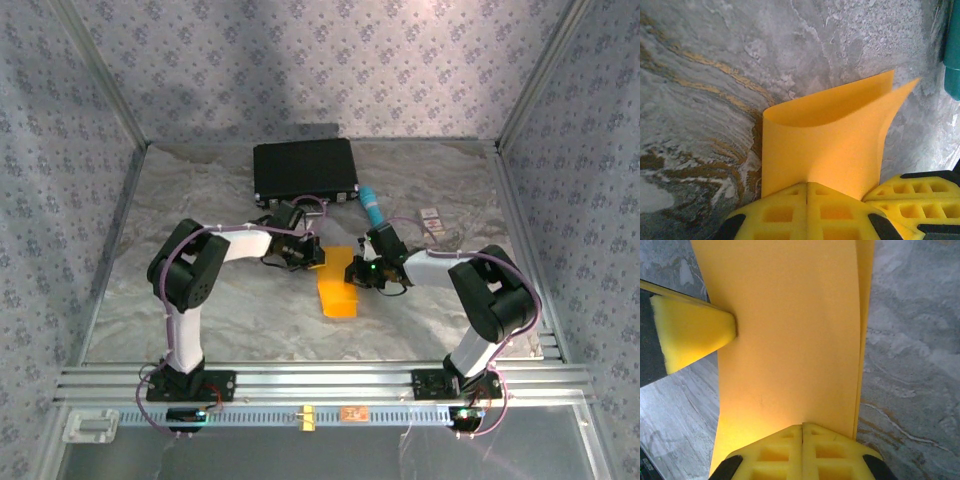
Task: Fold a paper plane with a square sheet of paper (pick it up from the middle)
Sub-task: First fold the square sheet of paper in half at the center of the table.
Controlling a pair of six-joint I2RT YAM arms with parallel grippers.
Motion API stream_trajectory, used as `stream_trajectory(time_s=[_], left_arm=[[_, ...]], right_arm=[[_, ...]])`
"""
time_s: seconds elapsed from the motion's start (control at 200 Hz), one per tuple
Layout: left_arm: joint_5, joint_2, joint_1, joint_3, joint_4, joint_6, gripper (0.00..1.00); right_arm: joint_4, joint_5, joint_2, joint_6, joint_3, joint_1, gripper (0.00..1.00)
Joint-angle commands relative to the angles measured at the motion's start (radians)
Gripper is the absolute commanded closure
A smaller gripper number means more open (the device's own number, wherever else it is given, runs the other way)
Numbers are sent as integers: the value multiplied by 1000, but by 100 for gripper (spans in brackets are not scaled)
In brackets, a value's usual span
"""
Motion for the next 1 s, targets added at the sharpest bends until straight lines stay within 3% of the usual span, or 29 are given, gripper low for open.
stream_trajectory(time_s=[0.0,0.285,0.475,0.775,0.994], left_arm=[[-28,42,2,-8,-47,15,100],[-13,-21,6,40,-65,9,100],[-4,15,16,112,-97,24,100],[-26,84,34,55,-50,2,100],[-34,48,36,78,-69,2,100]], right_arm=[[-106,47,24,-27,-32,-4,100],[-125,49,20,-42,-24,-6,100],[-122,51,22,-42,-25,-6,100],[-120,49,22,-43,-26,-5,100],[-131,54,11,-43,-27,-10,100]])
